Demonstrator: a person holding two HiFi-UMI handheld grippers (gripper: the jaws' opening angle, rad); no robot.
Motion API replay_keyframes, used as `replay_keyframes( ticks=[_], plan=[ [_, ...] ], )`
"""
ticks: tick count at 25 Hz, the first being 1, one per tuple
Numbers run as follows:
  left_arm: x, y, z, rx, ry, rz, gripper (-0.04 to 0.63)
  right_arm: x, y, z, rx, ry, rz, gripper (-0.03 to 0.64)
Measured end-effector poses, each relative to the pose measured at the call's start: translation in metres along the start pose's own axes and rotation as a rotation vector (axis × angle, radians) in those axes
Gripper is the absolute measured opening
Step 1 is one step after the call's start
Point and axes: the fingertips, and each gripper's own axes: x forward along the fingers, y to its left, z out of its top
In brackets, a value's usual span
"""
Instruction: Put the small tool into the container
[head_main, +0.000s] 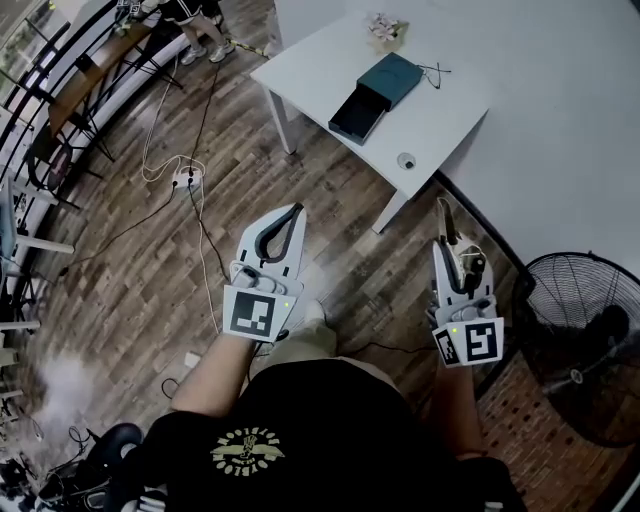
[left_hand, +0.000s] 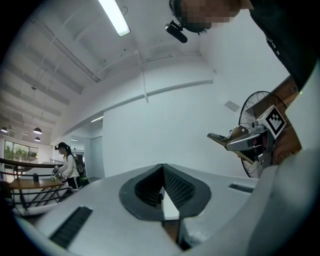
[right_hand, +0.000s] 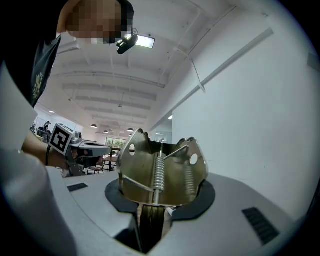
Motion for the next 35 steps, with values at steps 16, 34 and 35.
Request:
replay_keyframes(
  ticks=[16,34,35],
  plan=[
    [0.041,0.093,-0.016,-0.023,-0.006,-0.016,0.006,0.095,0.011,0.007,0.010,0.025,-0.016,0.121],
    [0.054,0.102,-0.027,-0.035,-0.006,-0.119,0.006,0.100,0.009,0.025,-0.003,0.023,-0.093,0.121],
    [0.055,0.102,-0.027,-0.033,-0.006,-0.120,0.006,0.101,0.009,0.024,-0.004,0.025,-0.091,0.121]
  ],
)
